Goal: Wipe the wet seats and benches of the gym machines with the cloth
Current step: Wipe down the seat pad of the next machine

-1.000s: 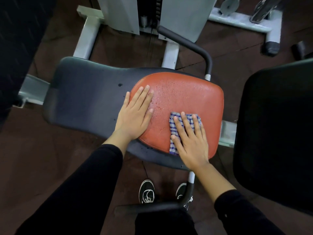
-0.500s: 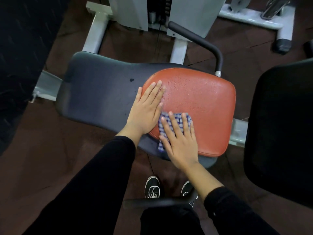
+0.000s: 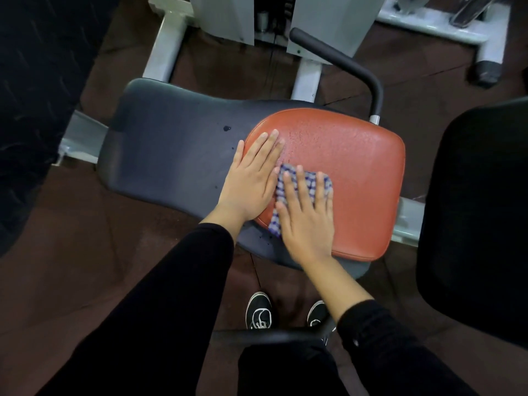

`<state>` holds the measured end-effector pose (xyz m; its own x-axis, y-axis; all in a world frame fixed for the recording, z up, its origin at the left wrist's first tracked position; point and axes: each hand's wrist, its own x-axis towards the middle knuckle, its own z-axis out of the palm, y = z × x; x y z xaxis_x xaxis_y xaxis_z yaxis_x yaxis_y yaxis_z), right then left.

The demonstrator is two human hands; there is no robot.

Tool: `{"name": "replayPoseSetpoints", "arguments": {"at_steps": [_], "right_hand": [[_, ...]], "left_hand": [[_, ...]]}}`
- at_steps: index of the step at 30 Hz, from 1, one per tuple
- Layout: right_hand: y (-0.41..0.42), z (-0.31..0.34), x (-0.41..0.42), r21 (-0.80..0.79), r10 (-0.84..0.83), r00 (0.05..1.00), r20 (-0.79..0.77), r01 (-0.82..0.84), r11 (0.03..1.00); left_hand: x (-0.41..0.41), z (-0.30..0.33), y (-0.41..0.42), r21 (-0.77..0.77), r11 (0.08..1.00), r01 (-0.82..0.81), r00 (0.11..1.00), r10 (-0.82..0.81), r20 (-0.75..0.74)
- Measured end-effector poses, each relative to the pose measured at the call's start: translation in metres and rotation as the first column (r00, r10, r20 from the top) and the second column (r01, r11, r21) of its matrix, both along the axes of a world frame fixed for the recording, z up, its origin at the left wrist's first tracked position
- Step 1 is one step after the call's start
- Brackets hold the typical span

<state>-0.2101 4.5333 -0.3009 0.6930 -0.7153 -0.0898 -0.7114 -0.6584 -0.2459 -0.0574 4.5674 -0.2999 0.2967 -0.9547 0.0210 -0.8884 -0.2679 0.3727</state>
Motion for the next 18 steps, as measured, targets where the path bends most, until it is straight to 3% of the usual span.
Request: {"name": "replayPoseSetpoints", "arguments": {"at_steps": [4,8,12,14,18], "right_hand": [[0.005,-0.011,-0.06,-0.05,0.213,0.976,-0.039,-0.215,0.975],[-0.019,-0.009,-0.092,-0.025,0.109,0.993,-0.052,-0.11,0.994],[-0.026,-0.001,-0.046,0.012,-0.101,0.994,-0.035,0.101,0.995],[-0.018,0.001,-0.022,0.041,-0.127,0.991,-0.039,0.128,0.991],[0.004,0.002,-0.032,0.055,0.169,0.986,-0.01,-0.169,0.984]], "left_hand": [[0.0,-0.002,0.0,-0.004,1.0,-0.012,1.0,0.012,0.003],[-0.001,-0.003,0.0,-0.001,1.0,-0.018,1.0,0.018,0.022],[-0.001,-0.002,0.0,-0.011,1.0,-0.023,1.0,0.023,0.016],[-0.001,-0.003,0.0,-0.008,1.0,-0.02,1.0,0.02,0.011],[0.0,-0.003,0.0,0.014,1.0,-0.013,1.0,0.013,0.011]]}}
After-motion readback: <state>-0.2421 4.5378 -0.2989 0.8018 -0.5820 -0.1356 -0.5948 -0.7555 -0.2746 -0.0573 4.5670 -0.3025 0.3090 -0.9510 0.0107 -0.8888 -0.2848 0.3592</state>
